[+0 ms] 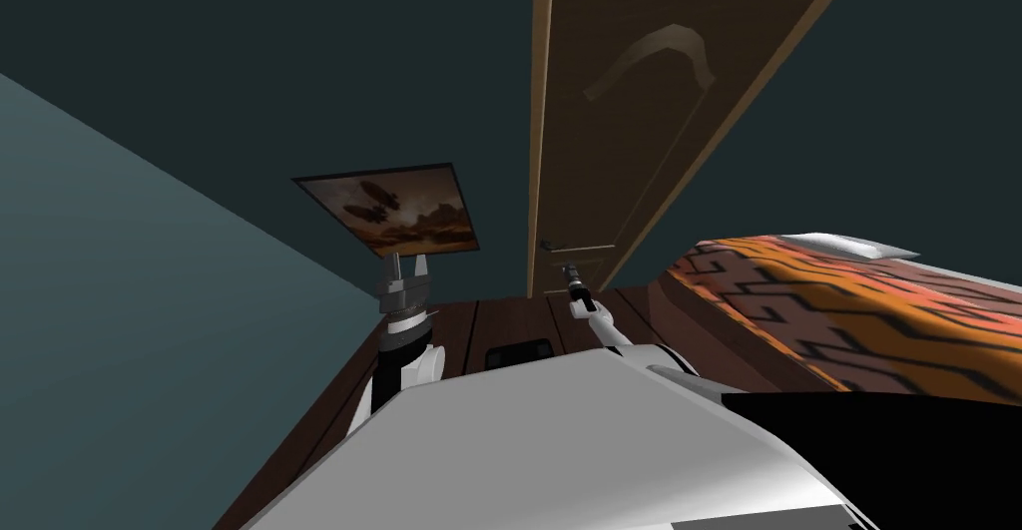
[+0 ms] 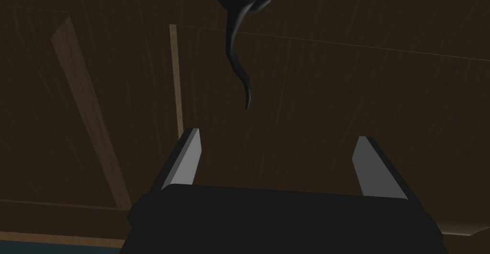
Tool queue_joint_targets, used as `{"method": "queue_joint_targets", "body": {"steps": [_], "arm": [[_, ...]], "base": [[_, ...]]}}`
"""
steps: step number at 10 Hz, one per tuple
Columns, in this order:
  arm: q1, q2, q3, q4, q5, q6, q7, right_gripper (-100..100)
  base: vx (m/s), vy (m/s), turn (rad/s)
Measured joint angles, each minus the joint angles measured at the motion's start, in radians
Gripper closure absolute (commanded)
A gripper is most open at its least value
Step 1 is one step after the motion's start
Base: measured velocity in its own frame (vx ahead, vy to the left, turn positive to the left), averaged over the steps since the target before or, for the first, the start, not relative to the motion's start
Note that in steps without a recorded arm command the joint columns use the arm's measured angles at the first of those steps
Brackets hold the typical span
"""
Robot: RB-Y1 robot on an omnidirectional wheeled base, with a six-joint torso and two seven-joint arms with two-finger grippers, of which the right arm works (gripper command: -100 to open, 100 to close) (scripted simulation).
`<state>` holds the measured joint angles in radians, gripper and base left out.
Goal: Pull the door open
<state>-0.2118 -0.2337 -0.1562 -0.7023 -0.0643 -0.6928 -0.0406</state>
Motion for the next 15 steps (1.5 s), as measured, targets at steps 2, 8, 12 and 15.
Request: {"method": "queue_joint_targets", "body": {"steps": [2,8,12,15], "arm": [[-0.021,-0.006,-0.003,0.047,-0.004,-0.008,-0.002,-100],[-0.075,-0.018,-0.014,0.162,-0.016,-0.014,-0.002,-100],[-0.054,-0.047,-0.024,0.165,-0.024,-0.028,-0.024,-100],[-0.032,-0.091,-0.036,0.192,-0.034,-0.053,-0.06,-100]], "base": [[0.012,-0.057,0.159],[0.005,-0.047,0.109],[0.167,0.005,0.112],[0.197,-0.014,0.133]]}}
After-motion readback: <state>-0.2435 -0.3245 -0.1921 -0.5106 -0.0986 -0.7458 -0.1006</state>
